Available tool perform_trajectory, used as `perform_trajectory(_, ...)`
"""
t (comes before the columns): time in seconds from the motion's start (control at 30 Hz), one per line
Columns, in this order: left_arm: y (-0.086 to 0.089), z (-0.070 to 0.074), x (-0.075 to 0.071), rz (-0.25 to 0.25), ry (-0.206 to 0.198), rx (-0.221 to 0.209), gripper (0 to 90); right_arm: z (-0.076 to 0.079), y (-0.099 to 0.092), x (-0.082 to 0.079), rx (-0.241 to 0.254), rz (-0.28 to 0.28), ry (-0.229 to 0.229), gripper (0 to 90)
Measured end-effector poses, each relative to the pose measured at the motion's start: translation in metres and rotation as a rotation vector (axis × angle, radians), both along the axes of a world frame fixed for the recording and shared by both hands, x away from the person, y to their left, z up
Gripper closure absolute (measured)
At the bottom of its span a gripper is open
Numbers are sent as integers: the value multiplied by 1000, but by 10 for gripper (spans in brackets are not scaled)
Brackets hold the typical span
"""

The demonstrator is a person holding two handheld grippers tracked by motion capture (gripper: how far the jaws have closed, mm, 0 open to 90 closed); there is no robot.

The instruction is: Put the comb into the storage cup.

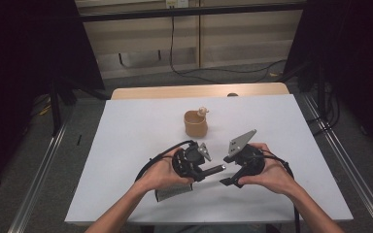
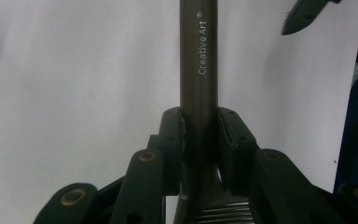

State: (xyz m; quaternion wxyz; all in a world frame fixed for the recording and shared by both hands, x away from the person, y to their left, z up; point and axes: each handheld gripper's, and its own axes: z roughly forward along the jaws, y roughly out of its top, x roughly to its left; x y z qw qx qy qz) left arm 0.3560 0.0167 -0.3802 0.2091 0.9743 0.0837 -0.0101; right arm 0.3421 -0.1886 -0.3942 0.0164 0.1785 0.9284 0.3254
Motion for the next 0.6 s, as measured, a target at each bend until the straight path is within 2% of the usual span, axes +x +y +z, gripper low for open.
perform_trajectory(0.2,3,2,0,6,-14,-7,733,-2,5,3,-35,38,2,295)
perform_trajectory(0.3,2,1,1,7,5,-8,733,-1,7,3,-35,46,-14,331)
perform_trajectory(0.37,1,-1,1,1,10,-3,733,1,8,2,-37,47,-57,371)
perform_trajectory(0.5,1,-2,0,14,28,-2,733,1,11,-1,-60,67,-90,417)
perform_trajectory(0.57,2,-1,1,14,25,16,733,-1,13,-3,-85,90,-113,427)
perform_trajectory(0.6,2,-2,1,23,21,9,733,-2,15,-4,-92,98,-125,425)
